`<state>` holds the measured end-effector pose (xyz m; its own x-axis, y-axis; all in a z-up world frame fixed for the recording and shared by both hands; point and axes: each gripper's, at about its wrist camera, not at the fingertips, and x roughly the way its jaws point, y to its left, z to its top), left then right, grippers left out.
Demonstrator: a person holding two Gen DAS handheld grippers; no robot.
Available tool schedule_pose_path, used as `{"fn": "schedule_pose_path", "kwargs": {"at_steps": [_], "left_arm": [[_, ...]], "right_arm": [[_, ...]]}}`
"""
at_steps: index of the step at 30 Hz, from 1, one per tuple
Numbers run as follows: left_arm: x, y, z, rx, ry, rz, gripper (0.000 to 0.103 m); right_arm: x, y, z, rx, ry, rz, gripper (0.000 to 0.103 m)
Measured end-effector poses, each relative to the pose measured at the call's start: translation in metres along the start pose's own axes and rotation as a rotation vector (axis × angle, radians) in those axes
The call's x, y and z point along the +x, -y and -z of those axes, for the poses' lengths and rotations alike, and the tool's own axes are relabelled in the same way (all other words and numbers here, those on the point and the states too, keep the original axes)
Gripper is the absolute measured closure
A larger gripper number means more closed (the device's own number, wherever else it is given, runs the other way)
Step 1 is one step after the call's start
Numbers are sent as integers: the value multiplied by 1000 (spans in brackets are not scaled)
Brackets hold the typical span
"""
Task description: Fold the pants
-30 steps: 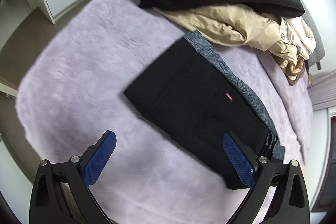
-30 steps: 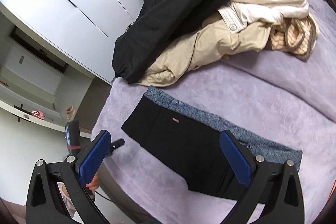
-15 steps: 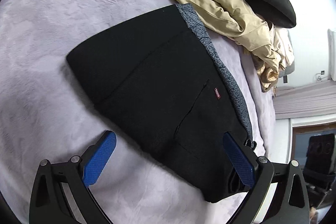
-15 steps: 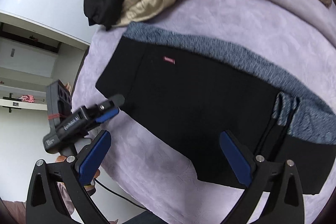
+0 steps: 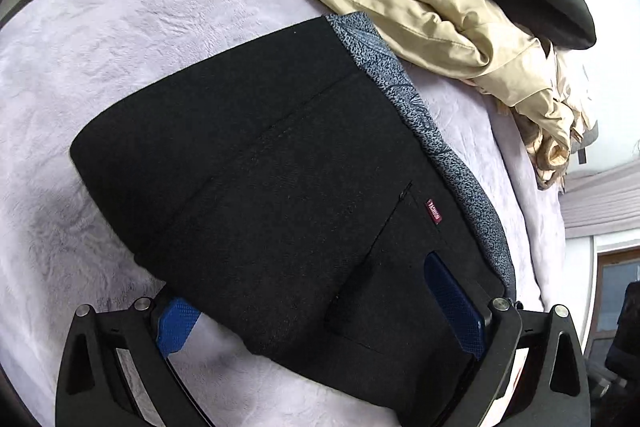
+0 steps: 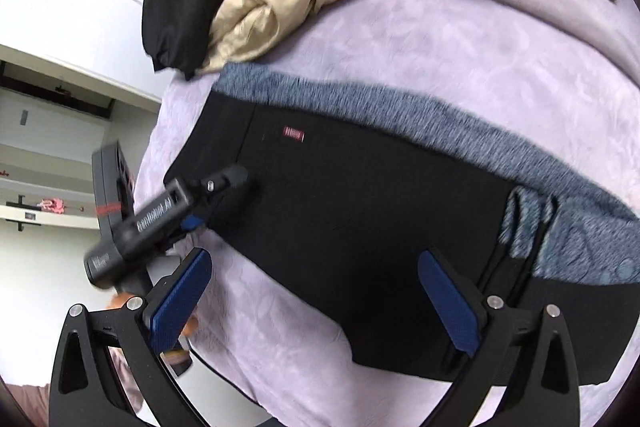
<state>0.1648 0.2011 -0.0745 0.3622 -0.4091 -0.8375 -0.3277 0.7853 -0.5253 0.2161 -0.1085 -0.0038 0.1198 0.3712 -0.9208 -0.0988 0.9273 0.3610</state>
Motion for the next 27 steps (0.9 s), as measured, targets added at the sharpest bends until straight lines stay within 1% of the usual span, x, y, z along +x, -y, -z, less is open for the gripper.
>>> {"fn": "schedule_pose_path", "kwargs": {"at_steps": [1,3,4,5,6,7,9,11,12,13,14,15,16,17,18,19,20,21,23,25,26,27], "left_arm": [[-6,-2,2,-16,20,16,5],[-20,-7,5,-41,77,92,5],[-24,-8,6,-42,94,130,5],[-23,-7,5,-25,98,148,5],[-19,-6,4,-1,91,136,5],[-8,-5,1,24,64,105,5],[12,-10,-2,27,16,80,5],[15,-11,-3,23,22,65,5],[14,-6,-3,30,30,45,9],[10,1,-2,50,52,3,23],[8,10,-1,85,69,-53,32],[4,17,1,137,82,-117,51],[-1,25,4,199,103,-180,63],[-6,33,7,253,122,-210,64],[-12,42,11,302,145,-225,66],[-19,52,17,354,172,-240,67],[-24,62,22,400,195,-253,67],[-29,71,28,447,218,-264,67],[-35,85,38,521,247,-278,67],[-33,91,40,570,256,-304,67],[-29,93,39,578,255,-328,67],[-22,96,38,584,250,-360,67]], "right_arm": [[-3,2,0,4,6,1,0],[-5,5,0,9,6,1,0],[-4,7,2,15,2,-1,0],[-4,10,4,22,-5,-7,0],[-3,12,6,27,-9,-13,0],[-2,14,10,32,-12,-21,0],[2,17,13,36,-15,-24,0],[6,19,14,46,-16,-28,0],[6,20,14,49,-14,-30,0],[5,21,13,52,-7,-34,0],[2,21,13,52,1,-36,0],[-3,20,12,52,13,-38,0],[-12,19,10,51,39,-45,0],[-23,17,8,50,71,-65,5],[-35,16,6,54,103,-91,18],[-52,16,4,73,148,-143,28],[-64,16,2,95,179,-191,50],[-76,17,1,114,208,-239,54],[-99,13,-3,118,268,-312,54],[-110,4,-8,95,271,-347,54],[-113,2,-13,106,265,-379,47],[-112,-1,-21,117,257,-386,24]]}}
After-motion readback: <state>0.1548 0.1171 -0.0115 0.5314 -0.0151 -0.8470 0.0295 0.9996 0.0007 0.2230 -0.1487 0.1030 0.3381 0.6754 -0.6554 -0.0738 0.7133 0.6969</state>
